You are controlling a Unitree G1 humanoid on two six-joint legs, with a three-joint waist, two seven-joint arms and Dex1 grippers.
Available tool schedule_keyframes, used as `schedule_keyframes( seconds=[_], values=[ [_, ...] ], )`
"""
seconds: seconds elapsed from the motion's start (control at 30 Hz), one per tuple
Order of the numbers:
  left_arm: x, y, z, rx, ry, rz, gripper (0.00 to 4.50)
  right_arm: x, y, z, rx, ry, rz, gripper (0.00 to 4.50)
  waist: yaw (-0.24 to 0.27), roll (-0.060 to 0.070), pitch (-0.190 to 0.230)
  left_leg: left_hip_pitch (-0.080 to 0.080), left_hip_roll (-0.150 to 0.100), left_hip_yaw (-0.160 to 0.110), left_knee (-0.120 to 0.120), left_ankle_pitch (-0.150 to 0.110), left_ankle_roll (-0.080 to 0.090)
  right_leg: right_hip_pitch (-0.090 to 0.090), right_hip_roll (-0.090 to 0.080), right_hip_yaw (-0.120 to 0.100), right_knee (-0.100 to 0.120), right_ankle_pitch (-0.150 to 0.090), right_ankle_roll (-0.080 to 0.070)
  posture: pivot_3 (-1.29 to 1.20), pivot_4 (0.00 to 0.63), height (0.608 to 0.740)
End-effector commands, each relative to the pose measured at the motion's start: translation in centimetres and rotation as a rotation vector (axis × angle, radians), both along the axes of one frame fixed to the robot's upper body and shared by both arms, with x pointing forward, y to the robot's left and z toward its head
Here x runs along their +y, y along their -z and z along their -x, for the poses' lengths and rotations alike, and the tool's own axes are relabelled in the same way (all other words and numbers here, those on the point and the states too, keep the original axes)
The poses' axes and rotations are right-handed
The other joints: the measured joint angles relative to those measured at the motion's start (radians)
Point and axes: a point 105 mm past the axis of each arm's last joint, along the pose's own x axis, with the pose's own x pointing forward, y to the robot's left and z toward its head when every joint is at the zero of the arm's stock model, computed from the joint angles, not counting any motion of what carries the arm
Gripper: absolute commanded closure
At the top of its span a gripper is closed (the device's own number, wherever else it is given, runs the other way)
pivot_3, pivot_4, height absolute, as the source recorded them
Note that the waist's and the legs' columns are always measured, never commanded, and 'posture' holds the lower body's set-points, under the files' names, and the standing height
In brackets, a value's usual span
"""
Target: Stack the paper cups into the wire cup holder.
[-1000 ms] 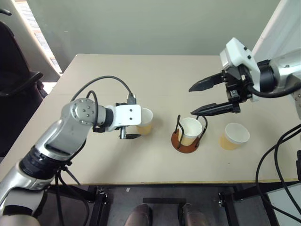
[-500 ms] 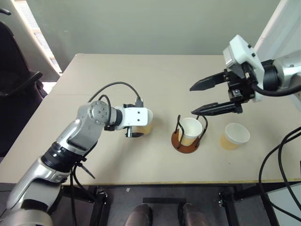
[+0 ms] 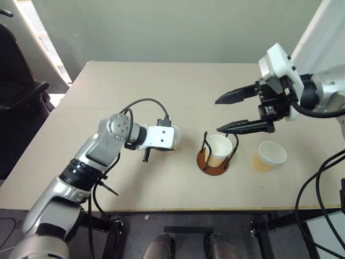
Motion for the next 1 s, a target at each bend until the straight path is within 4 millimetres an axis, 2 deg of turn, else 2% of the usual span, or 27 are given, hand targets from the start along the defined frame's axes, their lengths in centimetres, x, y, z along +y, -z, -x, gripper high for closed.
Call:
schedule_keyframes(
  seconds=[0.03, 0.2, 0.33, 0.5, 0.67, 0.8, 1.0],
  values=[
    [0.4, -2.5, 0.2, -0.035, 0.032, 0.024, 4.46, -0.2, -1.2, 0.4, -0.049, -0.010, -0.044, 0.87, 0.000, 0.000, 0.000, 0.000, 0.000, 0.000, 0.000, 0.000, 0.000, 0.000, 0.000, 0.000, 0.000, 0.000, 0.000, 0.00, 0.150, 0.740],
    [1.7, -3.9, 0.8, -0.017, 0.061, 0.007, 4.46, -0.3, -1.6, 0.2, -0.058, -0.033, -0.094, 0.87, 0.000, 0.000, 0.000, 0.000, 0.000, 0.000, 0.000, 0.000, 0.000, 0.000, 0.000, 0.000, 0.000, 0.000, 0.000, 0.00, 0.150, 0.740],
    [1.6, -5.5, 1.5, 0.011, 0.101, 0.038, 4.46, -1.5, -0.5, -0.2, -0.023, -0.016, -0.035, 0.87, 0.002, 0.000, 0.000, -0.001, 0.000, 0.000, 0.001, -0.001, 0.002, 0.000, 0.000, 0.000, 0.000, 0.000, 0.000, 0.00, 0.150, 0.740],
    [-0.5, -8.7, 3.0, 0.047, 0.202, 0.110, 4.46, -3.8, 0.8, -0.7, 0.056, 0.052, 0.027, 0.87, 0.005, 0.000, 0.000, -0.004, 0.000, 0.000, 0.003, -0.001, 0.003, -0.001, -0.001, -0.001, -0.002, 0.000, 0.000, 0.00, 0.150, 0.740],
    [-2.6, -11.2, 4.1, 0.071, 0.301, 0.134, 4.46, -4.9, 1.6, -0.6, 0.075, 0.096, 0.052, 0.87, 0.004, 0.000, 0.000, -0.006, 0.000, 0.001, 0.003, -0.001, 0.003, -0.002, -0.001, -0.001, -0.002, 0.004, 0.006, 0.00, 0.150, 0.740],
    [-3.8, -11.9, 4.4, 0.095, 0.364, 0.114, 4.46, -6.0, 2.7, -0.1, 0.097, 0.133, 0.106, 0.87, 0.005, 0.000, 0.000, -0.006, 0.000, 0.001, 0.003, -0.001, 0.004, -0.002, -0.001, -0.001, -0.002, 0.005, 0.008, 0.00, 0.150, 0.740],
    [-6.0, -12.8, 4.4, 0.110, 0.453, 0.113, 4.46, -7.8, 3.2, 1.1, 0.123, 0.206, 0.145, 0.87, 0.007, 0.000, 0.000, -0.006, 0.000, 0.002, 0.004, -0.001, 0.006, -0.001, -0.001, -0.001, -0.002, 0.006, 0.010, 0.00, 0.150, 0.740]
  ],
)
